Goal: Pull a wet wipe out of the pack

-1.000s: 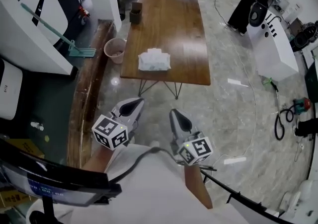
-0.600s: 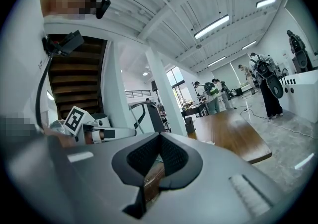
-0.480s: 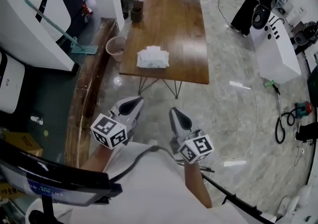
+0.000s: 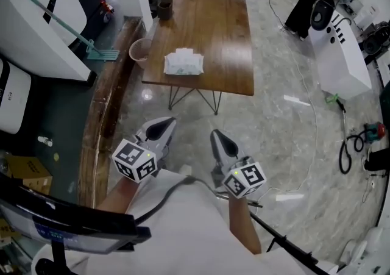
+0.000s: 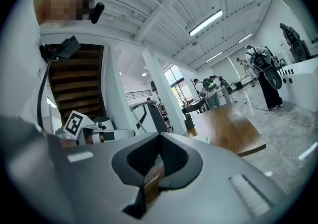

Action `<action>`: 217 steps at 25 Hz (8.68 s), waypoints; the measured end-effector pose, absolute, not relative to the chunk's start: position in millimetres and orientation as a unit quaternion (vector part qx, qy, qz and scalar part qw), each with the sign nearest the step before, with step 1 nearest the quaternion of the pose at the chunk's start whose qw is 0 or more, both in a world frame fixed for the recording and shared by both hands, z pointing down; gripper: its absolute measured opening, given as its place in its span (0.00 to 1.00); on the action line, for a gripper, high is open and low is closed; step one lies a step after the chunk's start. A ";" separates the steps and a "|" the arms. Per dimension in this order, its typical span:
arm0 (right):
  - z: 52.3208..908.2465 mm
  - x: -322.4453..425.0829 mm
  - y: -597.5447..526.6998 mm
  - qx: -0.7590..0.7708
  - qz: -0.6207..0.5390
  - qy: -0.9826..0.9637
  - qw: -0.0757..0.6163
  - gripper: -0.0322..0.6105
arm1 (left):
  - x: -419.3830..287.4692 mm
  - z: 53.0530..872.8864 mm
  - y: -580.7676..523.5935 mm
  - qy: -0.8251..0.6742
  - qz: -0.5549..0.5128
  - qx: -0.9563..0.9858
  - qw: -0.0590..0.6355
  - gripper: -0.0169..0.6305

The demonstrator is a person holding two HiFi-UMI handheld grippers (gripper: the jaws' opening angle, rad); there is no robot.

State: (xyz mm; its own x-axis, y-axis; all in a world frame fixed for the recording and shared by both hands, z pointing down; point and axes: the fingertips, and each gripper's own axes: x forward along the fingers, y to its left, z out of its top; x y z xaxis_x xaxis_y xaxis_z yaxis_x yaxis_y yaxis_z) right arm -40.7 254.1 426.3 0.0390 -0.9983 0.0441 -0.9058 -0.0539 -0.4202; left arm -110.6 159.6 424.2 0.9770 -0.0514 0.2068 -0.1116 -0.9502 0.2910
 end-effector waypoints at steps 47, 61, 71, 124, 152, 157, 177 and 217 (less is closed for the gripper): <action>417.2 51.0 35.3 -0.736 -0.163 0.656 0.050 0.06 | 32.2 423.6 -4.9 0.108 0.113 0.982 0.106 0.03; 435.1 51.0 -39.9 -0.732 -0.177 0.657 0.025 0.06 | 34.6 443.4 -81.3 0.139 0.116 0.973 0.144 0.03; 441.1 49.8 -81.9 -0.715 -0.192 0.672 0.010 0.06 | 26.9 453.7 -129.9 0.105 0.114 0.974 0.167 0.03; 585.9 138.6 -123.2 -0.478 -0.278 0.808 -0.203 0.06 | 76.5 528.4 -141.0 -0.179 0.173 0.935 0.252 0.04; 666.9 128.2 -125.8 -0.455 -0.280 0.756 -0.378 0.19 | 6.7 534.4 -131.9 -0.250 0.165 0.915 0.271 0.04; 669.1 123.2 -127.0 -0.451 -0.266 0.751 -0.402 0.12 | 2.5 533.4 -133.4 -0.249 0.162 0.916 0.271 0.04; 639.8 124.8 -123.1 -0.512 -0.266 0.755 -0.313 0.07 | 54.8 529.3 -117.0 -0.151 0.188 0.944 0.224 0.04; 476.3 159.9 -113.4 -0.662 -0.201 0.717 -0.086 0.07 | 125.7 499.4 -119.6 0.006 0.181 0.971 0.159 0.04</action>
